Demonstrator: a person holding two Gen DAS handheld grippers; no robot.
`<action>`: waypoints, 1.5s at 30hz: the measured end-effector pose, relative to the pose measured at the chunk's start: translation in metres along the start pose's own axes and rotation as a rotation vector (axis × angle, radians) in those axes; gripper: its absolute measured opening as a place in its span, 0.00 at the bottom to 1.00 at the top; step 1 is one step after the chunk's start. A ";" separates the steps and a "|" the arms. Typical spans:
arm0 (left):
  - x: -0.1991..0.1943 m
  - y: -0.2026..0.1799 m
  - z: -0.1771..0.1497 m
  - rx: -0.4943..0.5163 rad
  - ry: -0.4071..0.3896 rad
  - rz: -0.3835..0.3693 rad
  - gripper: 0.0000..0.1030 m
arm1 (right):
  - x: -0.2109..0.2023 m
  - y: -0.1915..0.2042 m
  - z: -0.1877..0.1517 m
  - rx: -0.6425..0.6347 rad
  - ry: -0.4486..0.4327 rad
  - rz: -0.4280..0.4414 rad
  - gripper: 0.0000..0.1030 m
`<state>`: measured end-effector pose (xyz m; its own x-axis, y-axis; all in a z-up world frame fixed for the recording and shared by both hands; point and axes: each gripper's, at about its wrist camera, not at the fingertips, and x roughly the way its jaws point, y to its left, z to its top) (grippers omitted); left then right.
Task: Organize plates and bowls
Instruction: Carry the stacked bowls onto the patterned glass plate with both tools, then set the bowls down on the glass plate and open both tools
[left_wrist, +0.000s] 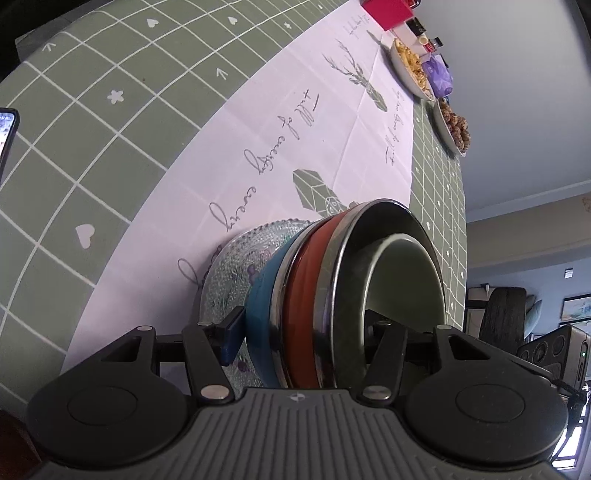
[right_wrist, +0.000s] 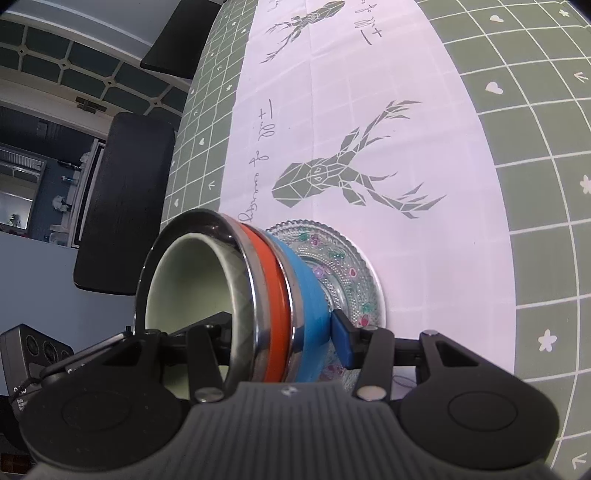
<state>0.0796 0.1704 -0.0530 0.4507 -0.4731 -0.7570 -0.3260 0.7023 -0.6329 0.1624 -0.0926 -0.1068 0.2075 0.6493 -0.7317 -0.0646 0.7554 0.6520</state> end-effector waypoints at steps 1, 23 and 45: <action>0.001 0.000 0.000 0.007 -0.003 -0.004 0.61 | 0.000 -0.001 0.000 -0.001 -0.005 0.002 0.45; -0.015 0.000 0.001 0.038 -0.089 -0.051 0.63 | -0.006 0.009 0.001 -0.064 -0.056 -0.087 0.55; -0.092 -0.099 -0.059 0.566 -0.596 0.206 0.65 | -0.122 0.062 -0.051 -0.477 -0.462 -0.250 0.71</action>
<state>0.0211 0.1127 0.0695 0.8425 -0.0583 -0.5355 -0.0560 0.9793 -0.1946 0.0830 -0.1200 0.0125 0.6581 0.4272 -0.6200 -0.3595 0.9018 0.2398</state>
